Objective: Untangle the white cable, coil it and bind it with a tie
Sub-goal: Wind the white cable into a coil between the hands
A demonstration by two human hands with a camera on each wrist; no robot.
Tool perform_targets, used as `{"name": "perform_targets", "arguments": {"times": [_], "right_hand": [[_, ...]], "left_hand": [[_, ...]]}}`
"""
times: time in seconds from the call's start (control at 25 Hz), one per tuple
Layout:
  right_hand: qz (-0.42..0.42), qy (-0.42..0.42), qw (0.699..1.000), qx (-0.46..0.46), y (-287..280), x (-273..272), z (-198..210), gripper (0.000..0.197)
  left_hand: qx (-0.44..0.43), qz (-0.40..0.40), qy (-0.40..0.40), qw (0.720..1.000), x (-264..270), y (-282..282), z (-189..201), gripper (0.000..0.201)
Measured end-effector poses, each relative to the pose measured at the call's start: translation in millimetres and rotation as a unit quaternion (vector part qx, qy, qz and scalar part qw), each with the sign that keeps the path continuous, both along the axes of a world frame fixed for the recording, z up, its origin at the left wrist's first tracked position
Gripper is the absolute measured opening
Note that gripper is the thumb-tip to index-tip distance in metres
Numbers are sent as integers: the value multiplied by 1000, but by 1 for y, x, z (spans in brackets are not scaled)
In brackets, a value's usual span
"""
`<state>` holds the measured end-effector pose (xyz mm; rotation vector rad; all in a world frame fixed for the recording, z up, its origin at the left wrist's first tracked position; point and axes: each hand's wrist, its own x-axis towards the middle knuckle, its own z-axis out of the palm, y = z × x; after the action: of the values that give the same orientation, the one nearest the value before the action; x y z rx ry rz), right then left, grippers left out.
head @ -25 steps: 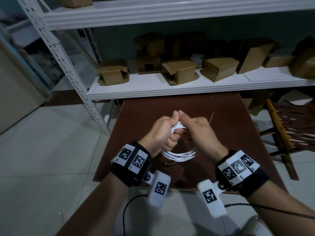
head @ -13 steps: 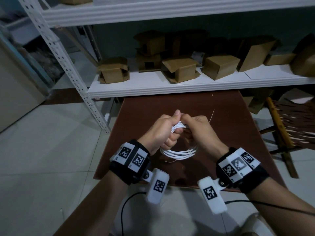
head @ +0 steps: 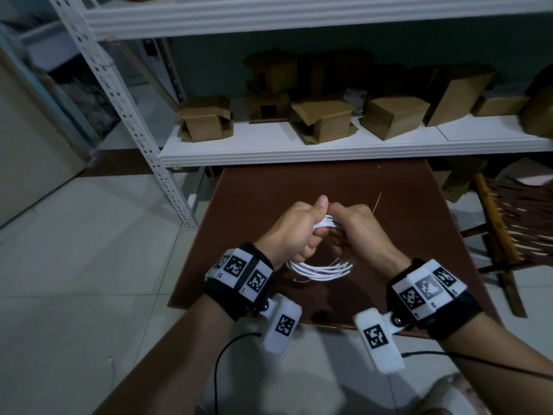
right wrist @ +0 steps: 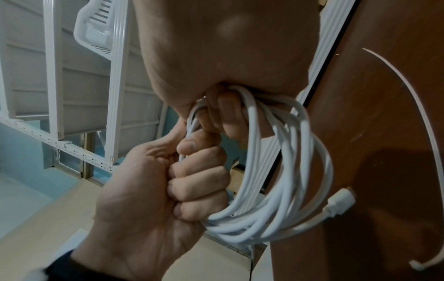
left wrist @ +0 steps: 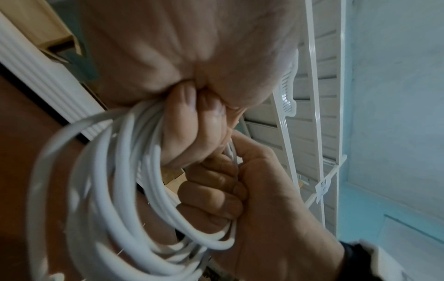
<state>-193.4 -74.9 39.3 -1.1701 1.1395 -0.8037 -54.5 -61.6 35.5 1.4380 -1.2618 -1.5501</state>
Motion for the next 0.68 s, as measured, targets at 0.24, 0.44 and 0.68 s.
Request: {"name": "perform_targets", "arguments": {"times": [0.24, 0.44, 0.68], "right_hand": [[11, -14, 1000, -1, 2, 0, 1, 35], [-20, -14, 999, -24, 0, 3, 0, 48], [-58, -42, 996, -62, 1, 2, -3, 43]], "left_hand": [[1, -6, 9, 1000, 3, 1, 1, 59], [-1, -8, 25, 1000, 0, 2, 4, 60], [4, -27, 71, 997, 1, 3, 6, 58]]}}
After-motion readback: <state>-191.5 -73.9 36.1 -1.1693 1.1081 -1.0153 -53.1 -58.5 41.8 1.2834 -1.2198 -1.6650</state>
